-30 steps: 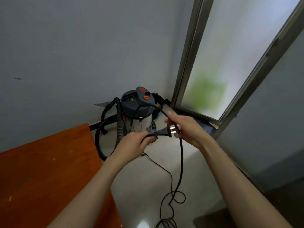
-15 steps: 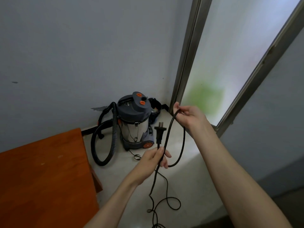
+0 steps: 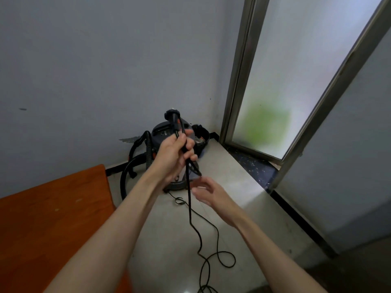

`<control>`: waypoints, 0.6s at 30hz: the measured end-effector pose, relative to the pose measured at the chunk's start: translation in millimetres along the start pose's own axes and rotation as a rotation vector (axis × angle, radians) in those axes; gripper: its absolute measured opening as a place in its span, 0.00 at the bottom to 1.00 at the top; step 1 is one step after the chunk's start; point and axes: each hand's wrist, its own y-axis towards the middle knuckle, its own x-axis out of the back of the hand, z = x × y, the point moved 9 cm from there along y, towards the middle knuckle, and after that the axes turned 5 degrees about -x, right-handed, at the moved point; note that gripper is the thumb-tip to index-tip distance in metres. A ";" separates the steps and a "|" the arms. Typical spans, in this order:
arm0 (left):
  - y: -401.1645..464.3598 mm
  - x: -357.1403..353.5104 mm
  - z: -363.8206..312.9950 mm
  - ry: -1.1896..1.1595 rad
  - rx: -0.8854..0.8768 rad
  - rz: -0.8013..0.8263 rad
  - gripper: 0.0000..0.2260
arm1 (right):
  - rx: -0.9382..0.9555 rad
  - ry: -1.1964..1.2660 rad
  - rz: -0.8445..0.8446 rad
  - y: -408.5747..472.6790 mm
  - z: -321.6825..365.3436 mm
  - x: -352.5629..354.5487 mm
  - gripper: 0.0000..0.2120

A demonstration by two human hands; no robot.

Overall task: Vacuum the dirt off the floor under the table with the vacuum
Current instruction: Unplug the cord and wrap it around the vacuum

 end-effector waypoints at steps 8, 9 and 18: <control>13.1 5.6 -53.3 -0.389 -0.042 -0.002 0.13 | -0.092 -0.524 0.059 41.2 -59.4 -19.0 0.08; 13.1 9.7 -59.1 -0.407 -0.054 0.003 0.13 | -0.105 -0.559 0.040 44.6 -67.6 -12.8 0.07; -6.6 56.4 -53.9 0.337 0.009 -0.098 0.11 | -0.518 -0.190 -0.310 40.1 -107.3 90.7 0.10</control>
